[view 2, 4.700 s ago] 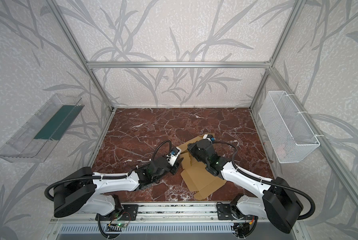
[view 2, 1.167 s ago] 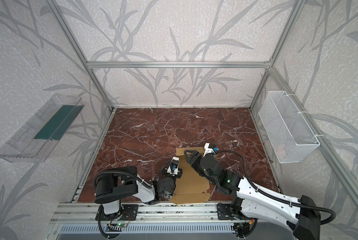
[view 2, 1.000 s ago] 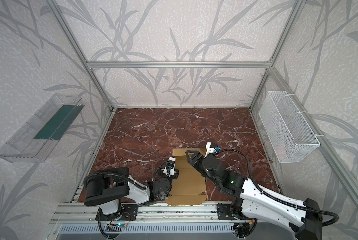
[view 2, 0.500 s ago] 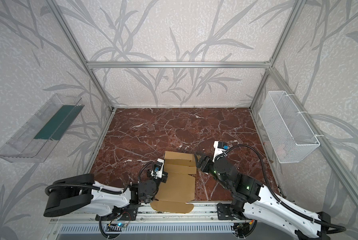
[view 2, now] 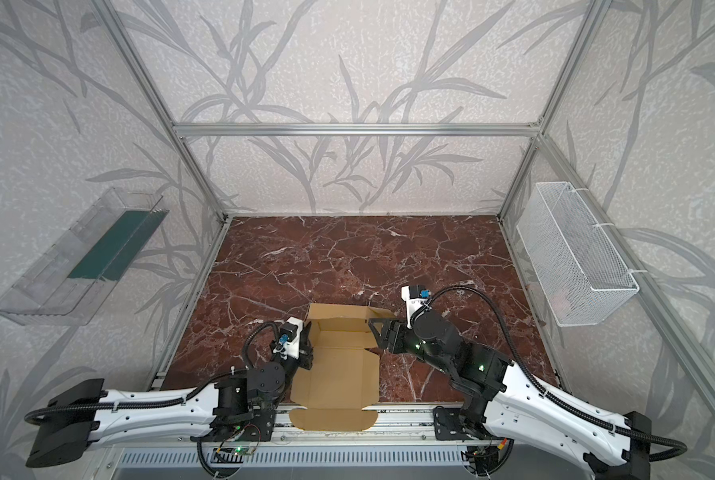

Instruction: Fold the paper box

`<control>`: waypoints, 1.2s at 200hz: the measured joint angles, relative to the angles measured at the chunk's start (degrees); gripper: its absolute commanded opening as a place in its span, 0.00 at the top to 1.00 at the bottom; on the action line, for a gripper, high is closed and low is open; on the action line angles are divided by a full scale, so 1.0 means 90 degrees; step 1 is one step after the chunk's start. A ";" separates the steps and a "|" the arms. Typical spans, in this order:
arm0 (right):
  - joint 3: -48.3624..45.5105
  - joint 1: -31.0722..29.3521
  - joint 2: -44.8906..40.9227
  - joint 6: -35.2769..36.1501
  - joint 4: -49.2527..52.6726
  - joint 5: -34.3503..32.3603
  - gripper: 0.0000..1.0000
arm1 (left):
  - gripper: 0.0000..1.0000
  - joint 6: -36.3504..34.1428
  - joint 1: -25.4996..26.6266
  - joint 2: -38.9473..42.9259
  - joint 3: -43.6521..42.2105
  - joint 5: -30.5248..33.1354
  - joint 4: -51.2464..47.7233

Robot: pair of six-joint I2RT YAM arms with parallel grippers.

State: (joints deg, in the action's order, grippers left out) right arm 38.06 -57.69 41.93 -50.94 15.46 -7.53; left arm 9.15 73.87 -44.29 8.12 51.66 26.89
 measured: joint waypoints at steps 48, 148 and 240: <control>0.0000 0.0000 0.0423 -0.0112 -0.0529 0.0413 0.27 | 1.00 0.0153 -0.0007 -0.0141 -0.0058 0.0046 -0.0534; -0.0226 0.0376 0.1146 -0.0474 -0.1214 0.1088 0.30 | 1.00 0.0185 -0.0007 -0.1688 -0.0102 0.0350 0.0867; -0.0534 0.0376 0.1474 -0.0850 -0.1792 0.1341 0.32 | 1.00 -0.0068 -0.0005 -0.1508 -0.0593 0.0245 0.1933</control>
State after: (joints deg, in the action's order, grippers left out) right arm 33.26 -54.30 55.20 -58.59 -0.67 4.54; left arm 8.54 73.82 -57.87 2.79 53.87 44.29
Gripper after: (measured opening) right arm 0.680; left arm 0.048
